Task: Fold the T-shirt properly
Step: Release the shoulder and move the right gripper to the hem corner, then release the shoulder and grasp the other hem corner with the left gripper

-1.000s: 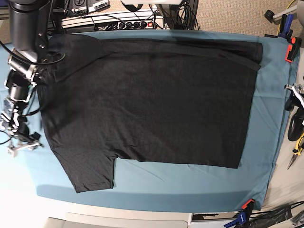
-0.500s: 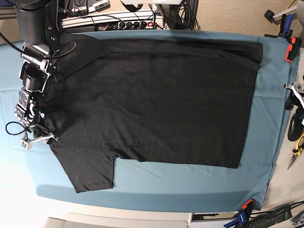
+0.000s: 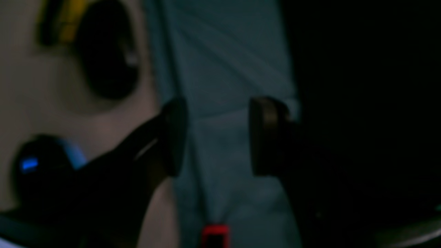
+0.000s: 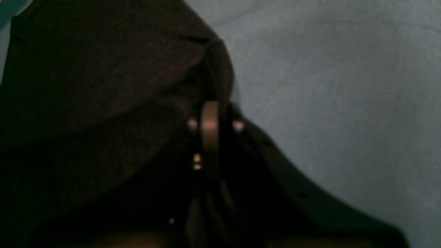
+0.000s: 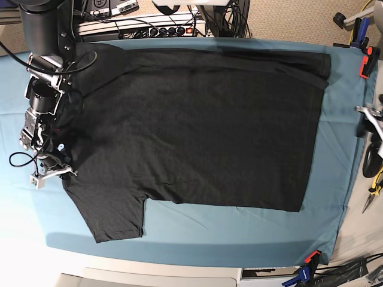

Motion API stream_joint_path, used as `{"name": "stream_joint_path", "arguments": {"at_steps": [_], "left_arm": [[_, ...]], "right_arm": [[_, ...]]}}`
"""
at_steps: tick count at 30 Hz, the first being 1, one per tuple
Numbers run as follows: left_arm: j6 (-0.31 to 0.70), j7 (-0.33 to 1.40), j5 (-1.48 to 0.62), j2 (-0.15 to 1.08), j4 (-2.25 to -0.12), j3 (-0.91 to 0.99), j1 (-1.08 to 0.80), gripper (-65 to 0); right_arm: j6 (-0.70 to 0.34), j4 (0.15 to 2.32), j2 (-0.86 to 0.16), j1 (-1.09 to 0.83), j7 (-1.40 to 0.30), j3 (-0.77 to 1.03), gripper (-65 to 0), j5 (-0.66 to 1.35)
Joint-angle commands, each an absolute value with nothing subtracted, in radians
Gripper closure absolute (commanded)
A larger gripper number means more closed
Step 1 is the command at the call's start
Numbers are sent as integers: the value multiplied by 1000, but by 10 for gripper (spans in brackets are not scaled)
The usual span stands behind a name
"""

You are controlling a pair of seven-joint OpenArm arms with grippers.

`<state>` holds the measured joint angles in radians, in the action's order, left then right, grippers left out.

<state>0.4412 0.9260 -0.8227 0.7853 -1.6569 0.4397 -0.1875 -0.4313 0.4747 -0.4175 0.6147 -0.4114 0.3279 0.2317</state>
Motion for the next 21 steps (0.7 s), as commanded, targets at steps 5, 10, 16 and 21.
{"name": "stream_joint_path", "arguments": {"at_steps": [5,10,16,21], "left_arm": [[406,886,-794,750,-1587,368,-49,-298],[408,873,-785,712,-1329,239,196,-298],[446,869,-798,635,-926,102,506,-298],[442,786,-709,547,-654,34,693,-298]], "right_arm": [[-478,484,-432,637,-399,329,0,188],[-509,484,-432,637,-399,329,0,182],[-508,484,-428,636,-398,329,0,183],[-509,484,-427,636,-399,329,0,183]]}}
